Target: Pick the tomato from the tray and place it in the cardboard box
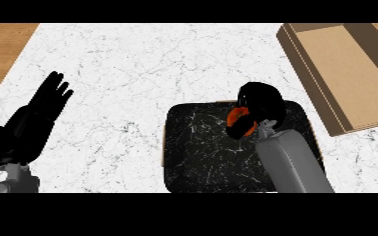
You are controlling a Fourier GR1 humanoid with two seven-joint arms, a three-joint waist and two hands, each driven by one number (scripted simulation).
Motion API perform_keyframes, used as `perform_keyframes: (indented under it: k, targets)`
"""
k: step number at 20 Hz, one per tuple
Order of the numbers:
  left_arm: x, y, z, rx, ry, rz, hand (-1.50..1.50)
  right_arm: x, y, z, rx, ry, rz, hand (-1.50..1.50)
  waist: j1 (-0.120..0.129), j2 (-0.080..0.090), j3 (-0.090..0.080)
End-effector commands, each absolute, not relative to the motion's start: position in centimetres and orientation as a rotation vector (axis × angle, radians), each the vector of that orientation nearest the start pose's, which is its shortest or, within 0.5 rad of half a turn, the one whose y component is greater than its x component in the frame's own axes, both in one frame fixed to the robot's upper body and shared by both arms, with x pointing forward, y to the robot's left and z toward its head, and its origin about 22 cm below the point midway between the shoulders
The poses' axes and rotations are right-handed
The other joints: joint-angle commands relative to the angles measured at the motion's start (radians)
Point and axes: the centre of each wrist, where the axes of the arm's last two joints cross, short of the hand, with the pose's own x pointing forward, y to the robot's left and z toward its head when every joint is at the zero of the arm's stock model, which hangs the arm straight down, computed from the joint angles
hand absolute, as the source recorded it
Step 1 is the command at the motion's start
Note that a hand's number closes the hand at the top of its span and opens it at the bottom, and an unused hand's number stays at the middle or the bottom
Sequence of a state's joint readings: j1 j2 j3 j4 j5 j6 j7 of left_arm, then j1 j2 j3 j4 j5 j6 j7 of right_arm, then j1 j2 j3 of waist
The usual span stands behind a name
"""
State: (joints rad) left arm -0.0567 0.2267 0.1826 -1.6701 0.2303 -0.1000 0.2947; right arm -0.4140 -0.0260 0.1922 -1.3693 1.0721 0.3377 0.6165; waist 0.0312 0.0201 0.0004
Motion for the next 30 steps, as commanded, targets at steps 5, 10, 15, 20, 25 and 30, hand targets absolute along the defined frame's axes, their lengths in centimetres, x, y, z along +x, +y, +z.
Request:
perform_keyframes:
  k: [5, 10, 15, 20, 25, 30]
  targets:
    - [25.5, 29.2, 6.7, 0.013, -1.466, -0.008, 0.00, 41.3, -18.1, 8.8, -1.052, -0.860, 0.902, 1.50, 0.024, -0.003, 0.001]
    - [25.7, 29.7, 5.8, 0.016, -1.454, 0.023, 0.00, 44.0, -16.3, 13.9, -1.128, -0.993, 0.907, 1.50, 0.000, -0.012, 0.000]
    - [24.8, 31.6, 5.7, 0.047, -1.453, 0.024, 0.00, 44.5, -15.1, 19.8, -1.287, -1.138, 0.762, 1.50, -0.003, -0.016, 0.000]
    - [24.9, 31.7, 5.4, 0.054, -1.430, 0.031, 0.00, 43.6, -13.1, 23.5, -1.437, -1.130, 0.597, 1.50, -0.021, -0.021, -0.001]
    - [24.9, 31.5, 7.0, 0.042, -1.446, 0.047, 0.00, 44.3, -16.7, 27.8, -1.528, -1.082, 0.459, 1.50, -0.019, -0.020, 0.000]
    - [23.9, 32.8, 3.4, 0.046, -1.431, 0.045, 0.00, 44.9, -19.3, 27.3, -1.545, -1.055, 0.412, 1.50, -0.021, -0.018, -0.001]
